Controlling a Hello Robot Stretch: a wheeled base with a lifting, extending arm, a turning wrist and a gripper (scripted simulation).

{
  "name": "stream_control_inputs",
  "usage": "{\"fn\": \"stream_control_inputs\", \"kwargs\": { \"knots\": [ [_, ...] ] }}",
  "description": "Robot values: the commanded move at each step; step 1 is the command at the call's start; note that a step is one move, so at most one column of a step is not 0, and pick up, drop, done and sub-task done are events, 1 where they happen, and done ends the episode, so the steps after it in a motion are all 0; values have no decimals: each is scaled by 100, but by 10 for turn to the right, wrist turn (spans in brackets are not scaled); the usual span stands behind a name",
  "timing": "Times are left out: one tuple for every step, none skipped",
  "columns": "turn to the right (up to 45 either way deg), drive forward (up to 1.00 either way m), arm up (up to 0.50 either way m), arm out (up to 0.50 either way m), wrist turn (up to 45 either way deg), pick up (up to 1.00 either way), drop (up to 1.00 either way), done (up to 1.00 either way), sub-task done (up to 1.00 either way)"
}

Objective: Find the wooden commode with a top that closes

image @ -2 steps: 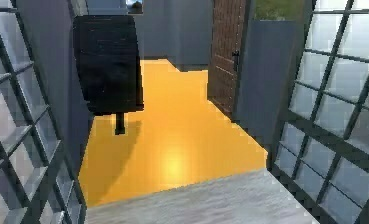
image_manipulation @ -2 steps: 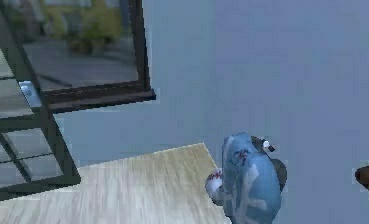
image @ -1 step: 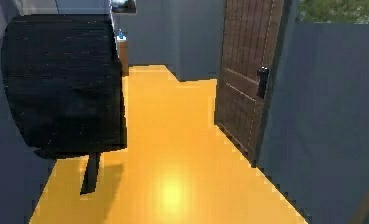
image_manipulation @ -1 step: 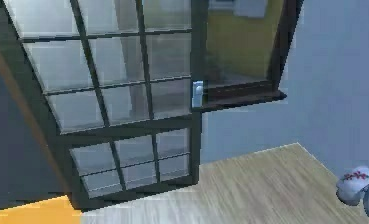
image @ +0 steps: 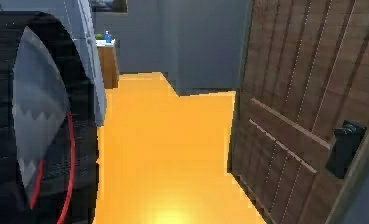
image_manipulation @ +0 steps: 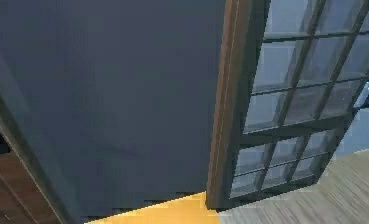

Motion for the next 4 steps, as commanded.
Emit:
{"fn": "stream_control_inputs", "kwargs": {
  "knots": [
    [0,100,0,0,0,0,0,0,0],
    [0,60,0,0,0,0,0,0,0],
    [300,0,0,0,0,0,0,0,0],
    [30,0,0,0,0,0,0,0,0]
  ]
}}
